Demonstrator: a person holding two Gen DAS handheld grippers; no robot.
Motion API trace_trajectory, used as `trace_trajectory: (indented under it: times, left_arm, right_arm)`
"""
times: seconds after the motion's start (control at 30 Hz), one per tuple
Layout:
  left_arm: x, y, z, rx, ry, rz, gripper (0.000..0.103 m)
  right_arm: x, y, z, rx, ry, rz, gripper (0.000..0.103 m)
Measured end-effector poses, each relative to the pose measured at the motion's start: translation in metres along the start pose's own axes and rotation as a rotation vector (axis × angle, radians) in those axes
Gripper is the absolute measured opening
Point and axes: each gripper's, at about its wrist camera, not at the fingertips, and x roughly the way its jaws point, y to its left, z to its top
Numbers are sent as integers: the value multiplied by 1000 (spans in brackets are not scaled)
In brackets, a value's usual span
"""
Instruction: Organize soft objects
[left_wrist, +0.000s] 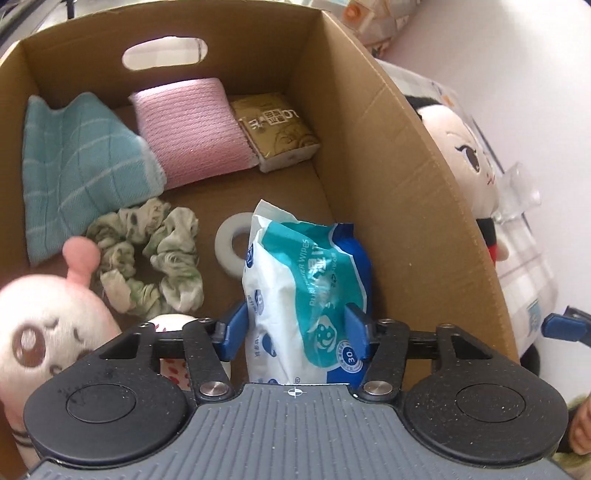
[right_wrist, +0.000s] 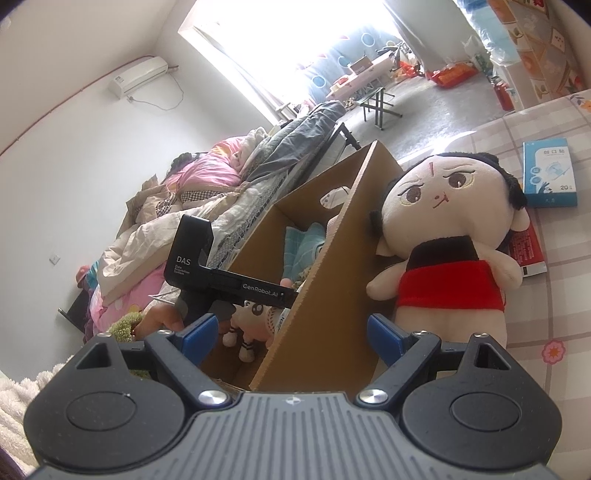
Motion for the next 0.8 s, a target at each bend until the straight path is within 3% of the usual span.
trace_trajectory:
  times: [0.23, 0.43, 0.6, 0.8]
  left_arm:
    - [-20, -17, -4, 27, -96, 116, 37]
    - [-33, -16, 13, 25, -175, 271, 33]
    - [-38, -29, 29, 27, -183, 257, 31]
    - [-18, -58, 37, 81, -167, 333, 30]
  right_arm:
    - [-1, 0, -1, 0, -4, -13, 90]
    - [-7, -2, -2, 6, -22, -11, 90]
    - [-14, -5, -6, 11, -34, -12, 90]
    - [-17, -11, -7, 37, -42, -9, 90]
